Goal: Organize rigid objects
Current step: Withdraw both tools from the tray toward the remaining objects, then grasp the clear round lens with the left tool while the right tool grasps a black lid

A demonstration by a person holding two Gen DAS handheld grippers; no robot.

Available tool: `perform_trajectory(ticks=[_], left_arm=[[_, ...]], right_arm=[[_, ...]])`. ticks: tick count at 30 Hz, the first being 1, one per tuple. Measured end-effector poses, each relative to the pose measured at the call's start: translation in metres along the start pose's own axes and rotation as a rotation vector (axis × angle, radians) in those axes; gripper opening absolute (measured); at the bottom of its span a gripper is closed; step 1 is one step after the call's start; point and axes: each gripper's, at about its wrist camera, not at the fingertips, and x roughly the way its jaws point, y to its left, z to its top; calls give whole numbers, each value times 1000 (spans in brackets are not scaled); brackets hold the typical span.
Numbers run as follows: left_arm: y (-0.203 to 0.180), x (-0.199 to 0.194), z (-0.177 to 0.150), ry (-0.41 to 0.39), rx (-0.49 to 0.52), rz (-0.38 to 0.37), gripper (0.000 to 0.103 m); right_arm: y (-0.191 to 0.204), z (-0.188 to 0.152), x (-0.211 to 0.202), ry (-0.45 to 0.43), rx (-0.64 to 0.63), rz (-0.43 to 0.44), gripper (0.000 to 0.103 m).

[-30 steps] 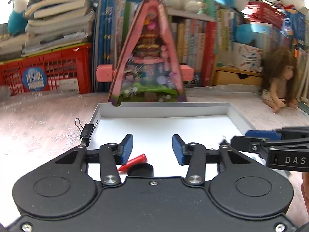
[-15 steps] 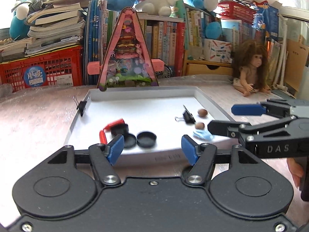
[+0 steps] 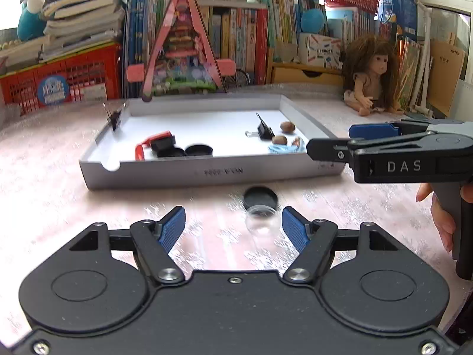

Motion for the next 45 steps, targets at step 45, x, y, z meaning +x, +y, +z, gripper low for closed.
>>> perform_trajectory(ticks=[45], left_arm=[[67,3,22,-29,-70,151,33]], right_arm=[[76,-13,41,137,-131,59,75]])
